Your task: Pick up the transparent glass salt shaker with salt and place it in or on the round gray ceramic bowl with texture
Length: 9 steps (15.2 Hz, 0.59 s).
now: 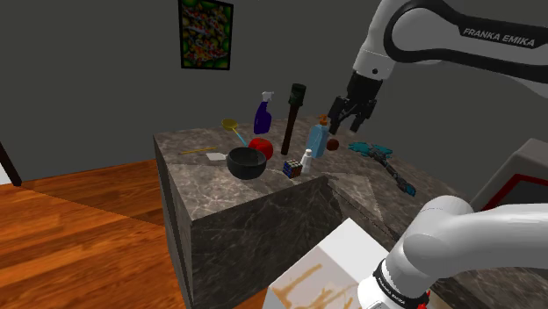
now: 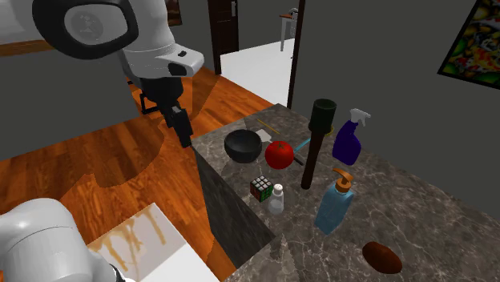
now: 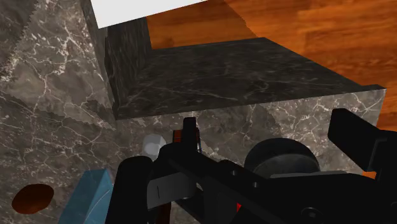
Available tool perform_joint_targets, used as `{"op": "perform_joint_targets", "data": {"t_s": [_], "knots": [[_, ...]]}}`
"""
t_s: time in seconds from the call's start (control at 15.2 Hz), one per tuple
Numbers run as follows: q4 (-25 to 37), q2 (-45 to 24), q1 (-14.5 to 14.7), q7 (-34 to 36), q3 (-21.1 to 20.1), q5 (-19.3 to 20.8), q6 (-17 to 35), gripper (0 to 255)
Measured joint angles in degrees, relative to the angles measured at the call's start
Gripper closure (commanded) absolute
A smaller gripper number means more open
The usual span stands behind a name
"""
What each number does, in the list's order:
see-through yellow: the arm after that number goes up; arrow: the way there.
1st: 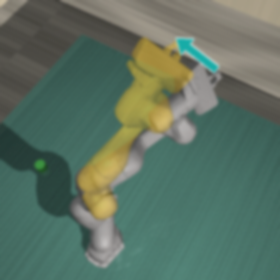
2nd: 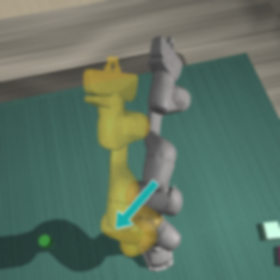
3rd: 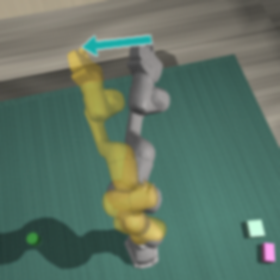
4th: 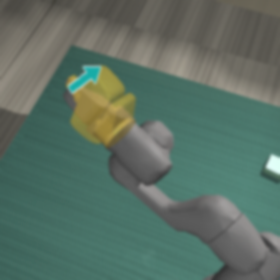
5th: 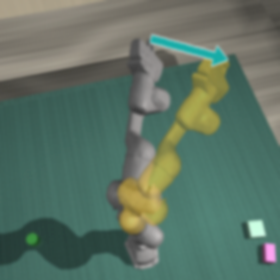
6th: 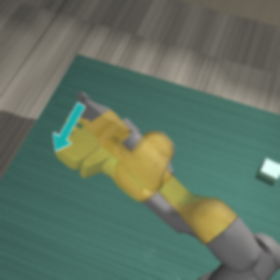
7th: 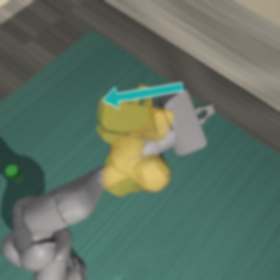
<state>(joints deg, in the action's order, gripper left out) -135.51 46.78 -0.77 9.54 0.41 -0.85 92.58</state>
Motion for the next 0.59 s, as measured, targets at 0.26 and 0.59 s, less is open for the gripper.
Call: {"op": "perform_joint_targets", "data": {"t_s": [0.26, 0.59], "knots": [[-1.98, -1.64, -0.91, 0.53, 0.32, 0.75, 4.12, 0], [-6.24, -6.68, -3.05, 2.09, 1.03, 2.45, 14.86, 0]]}}
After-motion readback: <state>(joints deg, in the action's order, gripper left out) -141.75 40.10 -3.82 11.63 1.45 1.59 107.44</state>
